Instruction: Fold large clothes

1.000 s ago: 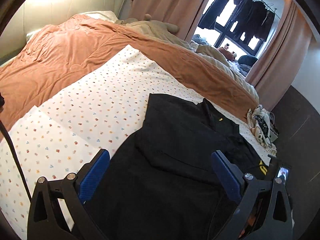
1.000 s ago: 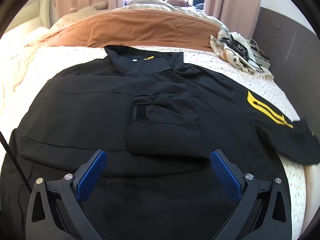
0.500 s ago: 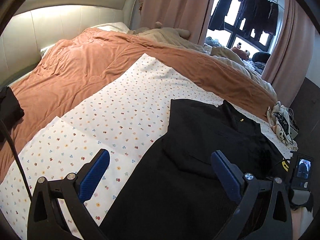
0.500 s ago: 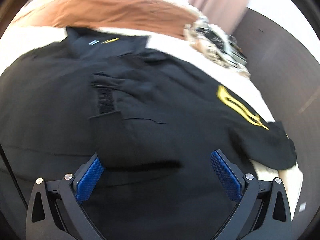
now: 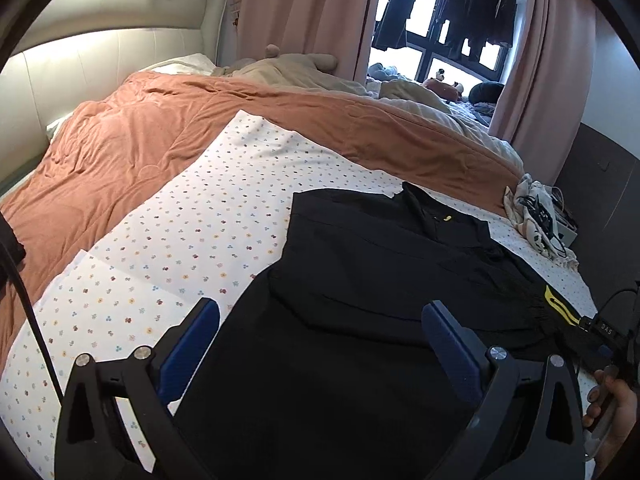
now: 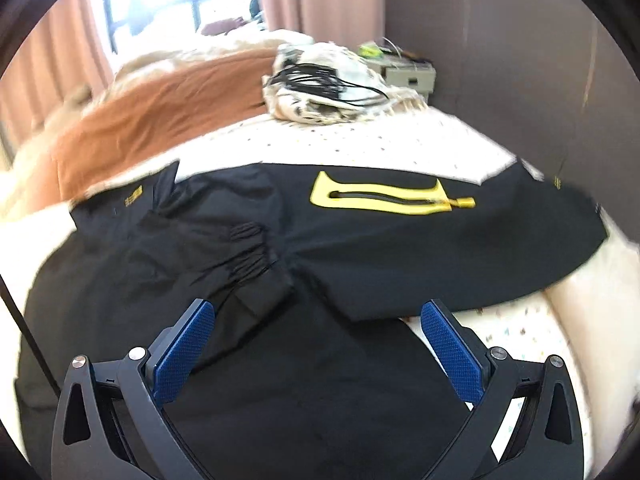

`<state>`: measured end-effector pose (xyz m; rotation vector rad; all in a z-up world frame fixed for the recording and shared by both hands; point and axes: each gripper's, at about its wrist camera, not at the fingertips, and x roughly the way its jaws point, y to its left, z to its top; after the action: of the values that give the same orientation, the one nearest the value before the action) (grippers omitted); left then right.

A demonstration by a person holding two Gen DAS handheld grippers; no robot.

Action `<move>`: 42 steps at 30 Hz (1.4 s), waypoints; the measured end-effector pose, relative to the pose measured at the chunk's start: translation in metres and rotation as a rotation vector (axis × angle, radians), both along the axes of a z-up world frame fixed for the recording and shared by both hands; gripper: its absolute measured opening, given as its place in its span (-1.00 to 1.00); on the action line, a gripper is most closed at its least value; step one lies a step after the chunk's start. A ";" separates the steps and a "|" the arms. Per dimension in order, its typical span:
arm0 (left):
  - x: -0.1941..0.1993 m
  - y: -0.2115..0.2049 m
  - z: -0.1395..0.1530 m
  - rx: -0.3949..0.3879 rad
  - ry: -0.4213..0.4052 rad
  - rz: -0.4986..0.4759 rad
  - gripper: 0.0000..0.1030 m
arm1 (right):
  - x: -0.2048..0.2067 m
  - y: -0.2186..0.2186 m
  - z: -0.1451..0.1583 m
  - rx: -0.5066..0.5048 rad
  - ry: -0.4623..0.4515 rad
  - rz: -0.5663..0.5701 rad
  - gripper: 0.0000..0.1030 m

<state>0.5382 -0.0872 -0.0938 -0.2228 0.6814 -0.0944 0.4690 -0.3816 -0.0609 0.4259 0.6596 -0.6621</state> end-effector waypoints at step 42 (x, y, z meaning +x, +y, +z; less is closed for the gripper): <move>0.010 -0.020 -0.021 -0.122 0.039 0.004 1.00 | -0.096 -0.103 -0.007 0.226 -0.561 -0.121 -0.96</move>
<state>0.5484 -0.1076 -0.1153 -0.3438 0.7146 -0.1278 0.3725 -0.4843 -0.0682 0.8293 0.1742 -0.5472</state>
